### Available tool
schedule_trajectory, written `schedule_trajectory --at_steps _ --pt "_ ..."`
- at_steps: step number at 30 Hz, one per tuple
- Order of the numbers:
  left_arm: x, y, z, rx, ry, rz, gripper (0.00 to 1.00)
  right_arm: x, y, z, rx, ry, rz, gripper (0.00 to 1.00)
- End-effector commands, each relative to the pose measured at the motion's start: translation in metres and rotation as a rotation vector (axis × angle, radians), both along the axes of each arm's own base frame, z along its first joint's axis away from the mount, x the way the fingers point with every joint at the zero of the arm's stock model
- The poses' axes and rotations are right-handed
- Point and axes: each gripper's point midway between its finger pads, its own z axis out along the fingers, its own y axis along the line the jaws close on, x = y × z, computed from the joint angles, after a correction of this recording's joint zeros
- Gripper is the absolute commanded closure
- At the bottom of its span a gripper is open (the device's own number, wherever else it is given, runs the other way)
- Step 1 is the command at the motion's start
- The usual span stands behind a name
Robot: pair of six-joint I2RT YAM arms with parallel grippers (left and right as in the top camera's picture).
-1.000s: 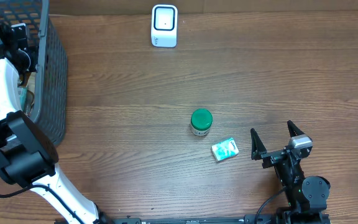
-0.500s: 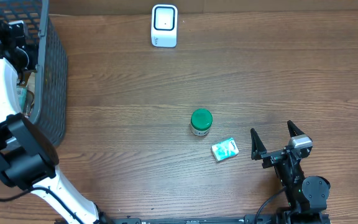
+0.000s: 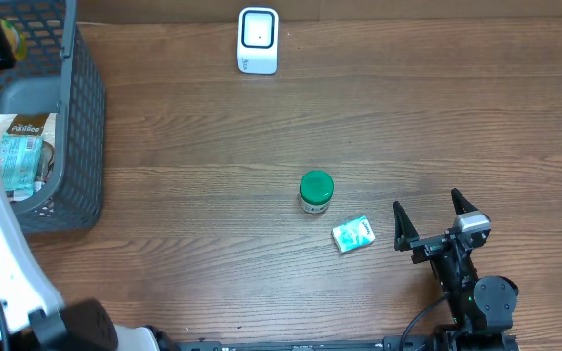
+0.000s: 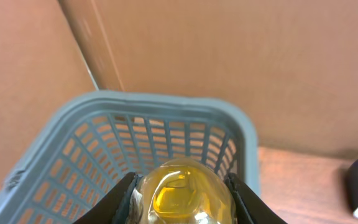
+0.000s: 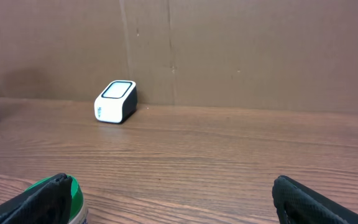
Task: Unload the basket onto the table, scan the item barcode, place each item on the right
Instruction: 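Carry the yellow soap bottle with the left gripper toward the scanner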
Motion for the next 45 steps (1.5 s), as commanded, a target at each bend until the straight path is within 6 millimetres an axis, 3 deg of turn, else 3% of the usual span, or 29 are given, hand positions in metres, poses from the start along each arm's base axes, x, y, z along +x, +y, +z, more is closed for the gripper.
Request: schedule_trajectory --at_steps 1,4,6,11,13,20,31,36,42,45 --pt "-0.025 -0.013 0.046 -0.064 -0.126 0.044 0.68 0.0 0.001 -0.002 -0.004 -0.004 0.003 0.0" --pt "-0.055 -0.03 0.084 -0.117 -0.233 0.046 0.69 0.0 0.001 -0.002 -0.004 -0.004 0.003 0.0" --pt "-0.07 -0.044 0.096 -0.151 -0.261 0.02 0.69 0.0 0.001 -0.002 -0.004 -0.004 0.003 0.0" --pt "-0.095 -0.09 0.091 -0.256 -0.212 -0.047 0.69 0.0 0.001 -0.002 -0.004 -0.004 0.003 0.0" --pt "-0.098 -0.112 0.08 -0.281 -0.158 -0.095 0.69 0.0 0.001 -0.002 -0.004 -0.004 0.003 0.0" --pt "-0.101 -0.19 0.014 -0.354 0.144 -0.269 0.68 0.0 0.001 -0.002 -0.004 -0.004 0.003 0.0" --pt "-0.104 -0.256 -0.063 -0.281 0.485 -0.308 0.64 0.0 0.001 -0.002 -0.004 -0.004 0.003 0.0" --pt "-0.101 -0.284 -0.085 -0.321 0.548 -0.244 0.59 0.0 0.001 -0.002 -0.004 -0.004 0.003 0.0" --pt "-0.095 -0.315 -0.11 -0.317 0.586 -0.151 0.61 0.0 0.001 -0.002 -0.004 -0.004 0.003 0.0" --pt "-0.093 -0.342 -0.134 -0.327 0.629 -0.101 0.61 0.0 0.001 -0.002 -0.004 -0.004 0.003 0.0"
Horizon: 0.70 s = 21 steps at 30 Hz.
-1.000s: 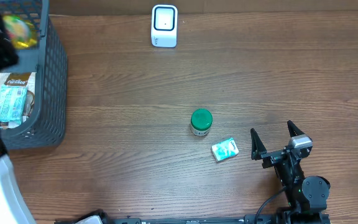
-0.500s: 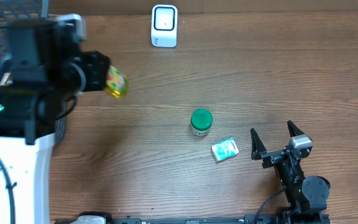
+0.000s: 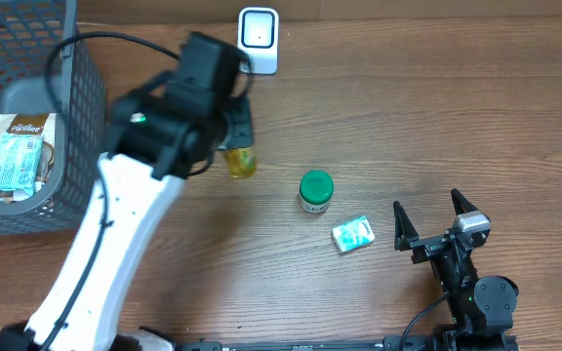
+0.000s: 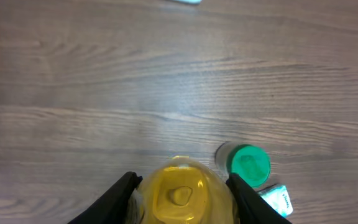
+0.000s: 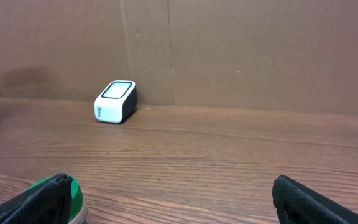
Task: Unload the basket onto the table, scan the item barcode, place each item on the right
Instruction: 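Carry the yellow soap bottle with the left gripper toward the scanner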
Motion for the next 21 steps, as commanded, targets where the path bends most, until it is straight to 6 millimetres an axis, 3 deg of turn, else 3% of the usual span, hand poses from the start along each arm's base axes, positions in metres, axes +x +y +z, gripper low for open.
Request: schedule_trajectory --at_steps 1,13,21 --pt "0.008 -0.017 -0.018 0.015 0.013 0.138 0.61 0.0 0.001 -0.002 -0.004 -0.004 0.003 0.0" --pt "0.018 -0.083 -0.101 0.105 0.125 0.12 0.61 0.0 0.001 -0.002 -0.004 -0.004 0.003 0.0" --pt "0.022 -0.089 -0.115 0.12 0.135 0.115 0.6 0.0 0.001 -0.002 -0.004 -0.004 0.003 0.0"
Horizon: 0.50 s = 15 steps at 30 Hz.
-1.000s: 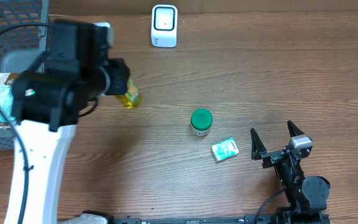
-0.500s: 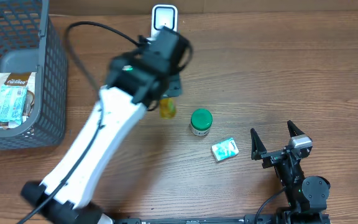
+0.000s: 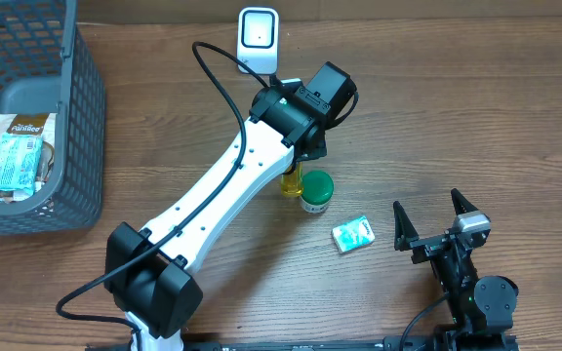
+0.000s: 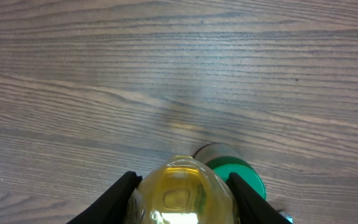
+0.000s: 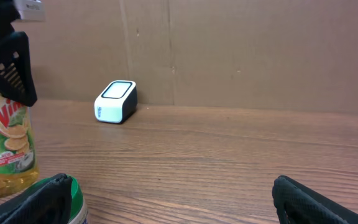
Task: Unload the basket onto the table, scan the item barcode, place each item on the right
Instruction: 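Carry the yellow soap bottle with the left gripper toward the scanner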
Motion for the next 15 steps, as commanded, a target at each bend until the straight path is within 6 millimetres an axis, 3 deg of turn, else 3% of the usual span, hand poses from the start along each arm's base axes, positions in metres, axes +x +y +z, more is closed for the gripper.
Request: schedule_trajectory --at_steps 1,15 --pt "0.003 -0.002 -0.002 0.011 -0.022 0.024 0.6 0.0 0.001 -0.002 -0.004 -0.004 0.003 0.0" --pt "0.005 -0.026 -0.039 0.056 0.003 -0.016 0.59 0.0 0.001 -0.002 -0.004 -0.004 0.003 0.0"
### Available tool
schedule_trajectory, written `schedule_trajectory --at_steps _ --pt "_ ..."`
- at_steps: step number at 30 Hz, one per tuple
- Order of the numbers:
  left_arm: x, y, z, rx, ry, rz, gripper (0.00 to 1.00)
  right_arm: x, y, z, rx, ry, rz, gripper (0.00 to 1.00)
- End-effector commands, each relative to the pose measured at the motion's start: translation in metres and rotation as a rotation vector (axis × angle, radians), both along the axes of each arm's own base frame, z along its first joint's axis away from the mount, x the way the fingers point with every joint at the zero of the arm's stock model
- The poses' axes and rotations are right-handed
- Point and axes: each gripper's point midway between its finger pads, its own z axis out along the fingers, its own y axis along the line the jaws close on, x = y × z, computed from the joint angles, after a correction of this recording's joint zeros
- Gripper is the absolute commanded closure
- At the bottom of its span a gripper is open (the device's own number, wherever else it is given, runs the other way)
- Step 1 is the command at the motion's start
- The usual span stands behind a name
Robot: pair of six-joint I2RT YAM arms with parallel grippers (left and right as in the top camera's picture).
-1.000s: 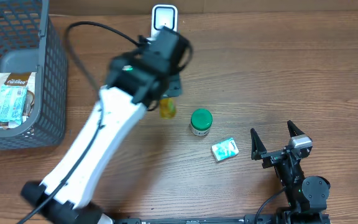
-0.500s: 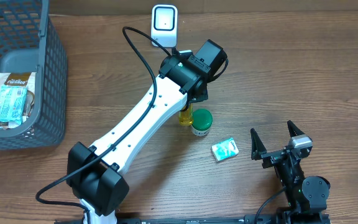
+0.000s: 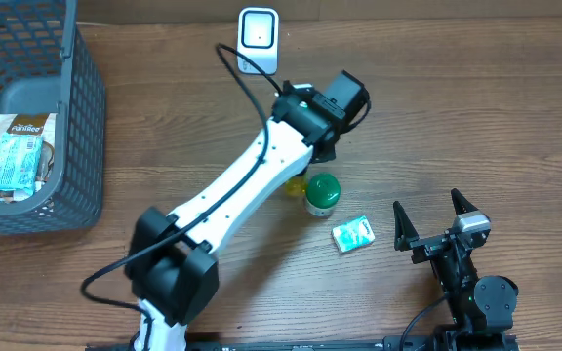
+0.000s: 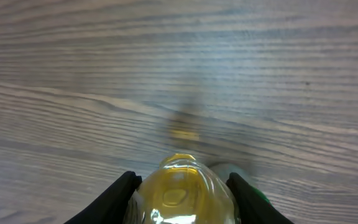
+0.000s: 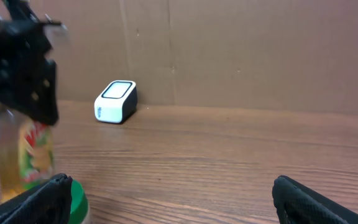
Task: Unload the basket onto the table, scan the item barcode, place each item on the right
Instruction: 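Carry the yellow soap bottle with the left gripper toward the scanner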
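Note:
A yellow dish-soap bottle (image 4: 182,194) hangs upright over the table with my left gripper (image 4: 182,186) shut on it, a black finger on each side. From above the arm hides most of the bottle (image 3: 293,182), which sits just left of a green-lidded jar (image 3: 321,193). In the right wrist view the bottle (image 5: 25,158) is blurred, its label facing this camera. The white barcode scanner (image 3: 258,40) stands at the back edge, beyond the bottle. Near the front right my right gripper (image 3: 435,229) is open and holds nothing.
A teal packet (image 3: 352,234) lies between the jar and my right gripper. A grey basket (image 3: 81,107) with packaged goods stands at the far left. A brown cardboard wall (image 5: 241,50) rises behind the scanner (image 5: 115,101). My left arm crosses the table's middle.
The left gripper, still shut on the bottle, has shifted slightly right, closer to the green-lidded jar. The right arm has not moved.
First my left gripper held the yellow bottle above the grey basket at the far left. Then it held it over the table, left of the green-lidded jar. After that the bottle hung right beside the jar, where it still is now.

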Motion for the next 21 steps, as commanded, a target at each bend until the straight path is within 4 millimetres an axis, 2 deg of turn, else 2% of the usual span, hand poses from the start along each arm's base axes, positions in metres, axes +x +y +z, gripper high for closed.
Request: schedule_trajectory --at_steps 1,11,21 --pt "-0.001 -0.01 -0.012 -0.001 0.008 0.001 0.59 0.0 0.001 -0.002 -0.004 -0.004 0.002 0.0" --pt "0.008 -0.018 -0.013 -0.033 -0.028 0.018 0.59 0.0 0.001 -0.002 -0.004 -0.004 0.002 0.0" --pt "0.023 -0.003 -0.012 -0.021 -0.035 0.012 0.58 0.0 0.001 -0.002 -0.004 -0.004 0.002 0.0"
